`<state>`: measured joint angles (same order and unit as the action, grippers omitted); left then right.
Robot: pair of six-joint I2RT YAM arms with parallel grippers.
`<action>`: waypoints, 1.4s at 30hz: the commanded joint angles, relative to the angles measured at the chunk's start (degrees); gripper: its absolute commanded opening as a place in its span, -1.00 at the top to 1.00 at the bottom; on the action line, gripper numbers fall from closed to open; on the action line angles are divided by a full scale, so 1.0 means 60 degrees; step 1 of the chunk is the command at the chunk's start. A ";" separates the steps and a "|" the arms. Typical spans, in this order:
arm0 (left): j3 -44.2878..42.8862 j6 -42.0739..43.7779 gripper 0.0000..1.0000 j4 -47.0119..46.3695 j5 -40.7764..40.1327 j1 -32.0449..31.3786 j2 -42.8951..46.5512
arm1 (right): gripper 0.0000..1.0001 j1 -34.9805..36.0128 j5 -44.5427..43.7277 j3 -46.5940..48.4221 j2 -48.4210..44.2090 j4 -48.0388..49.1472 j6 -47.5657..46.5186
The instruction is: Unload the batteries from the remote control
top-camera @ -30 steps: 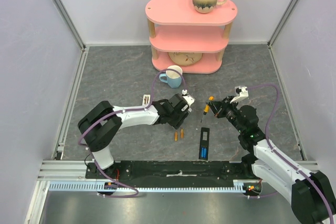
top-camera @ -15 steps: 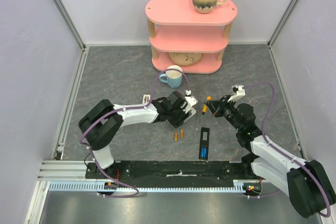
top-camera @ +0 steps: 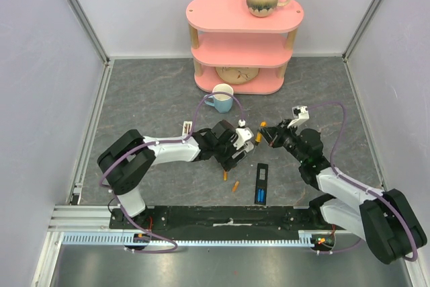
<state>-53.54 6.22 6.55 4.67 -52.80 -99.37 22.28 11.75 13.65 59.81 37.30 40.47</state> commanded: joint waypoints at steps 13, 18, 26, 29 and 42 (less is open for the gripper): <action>0.1349 -0.0567 -0.36 -0.1559 -0.0529 0.0405 0.0362 | 1.00 0.0036 0.0342 0.1475 0.1982 0.1708 -0.0123; 0.1087 -0.0641 -0.13 -0.1326 -0.0455 0.0420 0.0024 | 1.00 0.0358 -0.0023 0.1913 0.2744 0.1708 -0.0503; 0.0808 -0.0787 0.28 -0.1267 0.0042 0.0420 -0.0429 | 1.00 0.0915 -0.1707 0.2018 0.3171 0.2132 -0.1090; 0.0647 -0.0831 0.45 -0.1150 0.0131 0.0420 -0.0561 | 1.00 0.0930 -0.2323 0.2060 0.3273 0.2105 -0.1383; 0.0471 -0.0948 0.73 -0.0871 -0.0441 0.0435 -0.0723 | 1.00 0.1135 -0.3379 0.2589 0.3742 0.1284 -0.2248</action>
<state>-51.00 3.42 -3.92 2.92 -50.52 -100.75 28.56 -5.19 27.64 82.30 44.77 29.74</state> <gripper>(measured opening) 0.593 0.080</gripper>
